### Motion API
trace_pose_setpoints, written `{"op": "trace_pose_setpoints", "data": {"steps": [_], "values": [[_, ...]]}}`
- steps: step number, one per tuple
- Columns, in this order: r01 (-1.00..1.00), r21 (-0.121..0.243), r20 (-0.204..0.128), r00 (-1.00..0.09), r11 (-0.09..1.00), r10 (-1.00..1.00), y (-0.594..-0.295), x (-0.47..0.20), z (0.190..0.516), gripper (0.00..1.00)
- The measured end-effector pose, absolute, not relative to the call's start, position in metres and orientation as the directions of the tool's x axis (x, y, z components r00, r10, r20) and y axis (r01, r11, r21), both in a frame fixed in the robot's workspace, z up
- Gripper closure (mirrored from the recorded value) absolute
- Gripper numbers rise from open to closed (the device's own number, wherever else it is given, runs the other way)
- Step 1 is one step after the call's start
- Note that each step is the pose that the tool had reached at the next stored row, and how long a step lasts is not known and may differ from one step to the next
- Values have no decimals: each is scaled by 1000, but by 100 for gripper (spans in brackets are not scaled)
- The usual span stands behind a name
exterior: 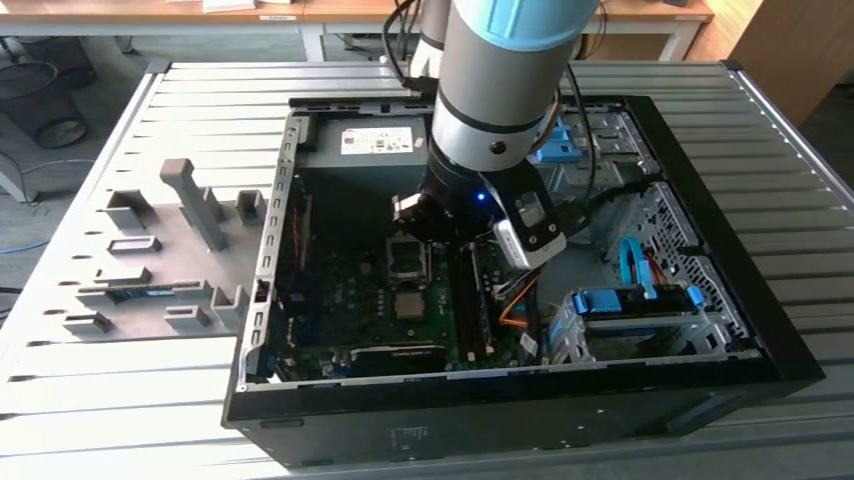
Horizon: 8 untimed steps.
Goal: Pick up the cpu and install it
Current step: 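Close the cpu cover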
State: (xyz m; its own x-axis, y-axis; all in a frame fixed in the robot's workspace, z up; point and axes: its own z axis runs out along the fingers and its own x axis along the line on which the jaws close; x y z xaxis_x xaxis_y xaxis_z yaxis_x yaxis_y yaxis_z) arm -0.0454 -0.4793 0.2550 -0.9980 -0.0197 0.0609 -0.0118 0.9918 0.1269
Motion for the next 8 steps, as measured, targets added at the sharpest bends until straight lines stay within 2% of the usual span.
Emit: {"op": "trace_pose_setpoints", "data": {"steps": [8], "values": [[-48, 136, 61, -997, 990, -57, -472, -45, 252, 90]]}}
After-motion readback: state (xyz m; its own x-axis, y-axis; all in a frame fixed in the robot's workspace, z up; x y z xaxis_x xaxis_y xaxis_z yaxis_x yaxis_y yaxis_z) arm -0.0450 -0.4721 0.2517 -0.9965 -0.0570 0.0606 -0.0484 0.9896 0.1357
